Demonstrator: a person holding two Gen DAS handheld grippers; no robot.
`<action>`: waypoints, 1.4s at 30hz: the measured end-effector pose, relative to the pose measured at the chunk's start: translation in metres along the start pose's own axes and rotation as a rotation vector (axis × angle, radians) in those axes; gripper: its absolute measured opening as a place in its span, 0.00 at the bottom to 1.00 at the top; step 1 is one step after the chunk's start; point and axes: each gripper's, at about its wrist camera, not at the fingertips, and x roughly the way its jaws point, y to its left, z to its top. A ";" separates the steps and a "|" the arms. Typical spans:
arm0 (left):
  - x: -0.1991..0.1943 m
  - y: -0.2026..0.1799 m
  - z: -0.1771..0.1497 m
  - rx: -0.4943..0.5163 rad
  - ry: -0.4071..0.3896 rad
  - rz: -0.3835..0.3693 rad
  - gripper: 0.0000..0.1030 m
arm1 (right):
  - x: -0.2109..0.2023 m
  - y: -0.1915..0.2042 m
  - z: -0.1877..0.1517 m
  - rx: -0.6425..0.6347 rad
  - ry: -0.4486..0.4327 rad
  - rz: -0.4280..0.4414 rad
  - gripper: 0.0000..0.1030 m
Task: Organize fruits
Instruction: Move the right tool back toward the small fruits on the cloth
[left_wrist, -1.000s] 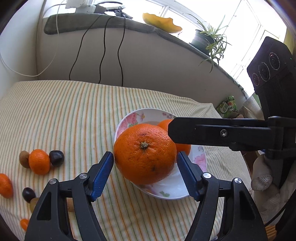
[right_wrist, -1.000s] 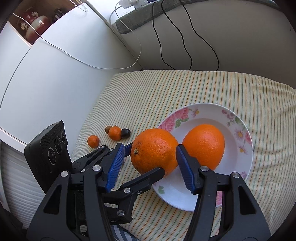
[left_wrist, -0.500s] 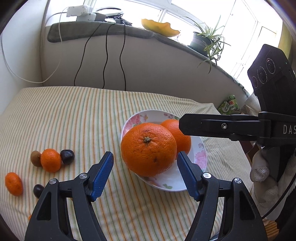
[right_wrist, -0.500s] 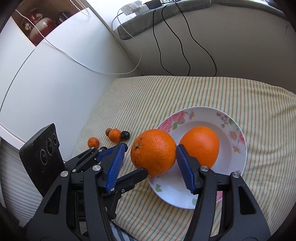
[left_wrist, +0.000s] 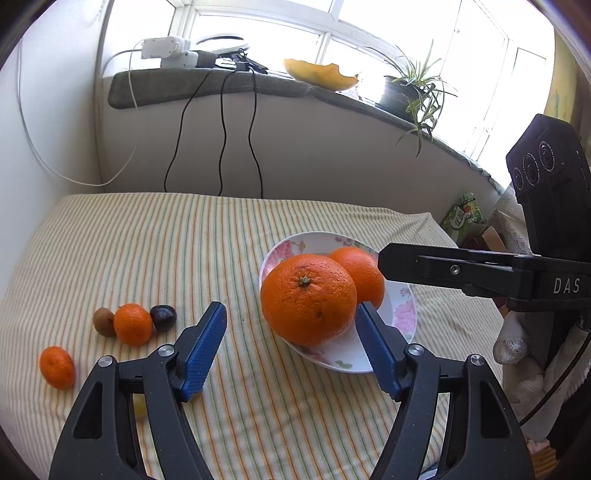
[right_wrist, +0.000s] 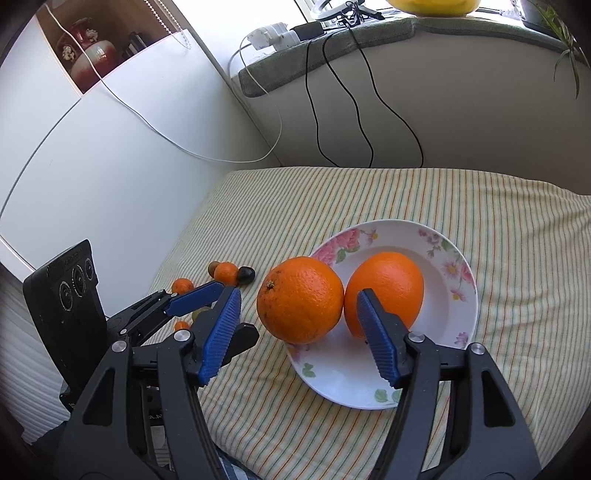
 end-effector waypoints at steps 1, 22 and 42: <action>-0.003 0.001 -0.001 0.004 -0.006 0.012 0.70 | -0.002 0.003 -0.001 -0.011 -0.009 -0.005 0.69; -0.068 0.087 -0.076 -0.128 -0.028 0.231 0.73 | 0.023 0.081 -0.036 -0.295 -0.043 0.046 0.77; -0.059 0.125 -0.101 -0.207 0.003 0.182 0.40 | 0.109 0.111 -0.058 -0.385 0.169 0.051 0.52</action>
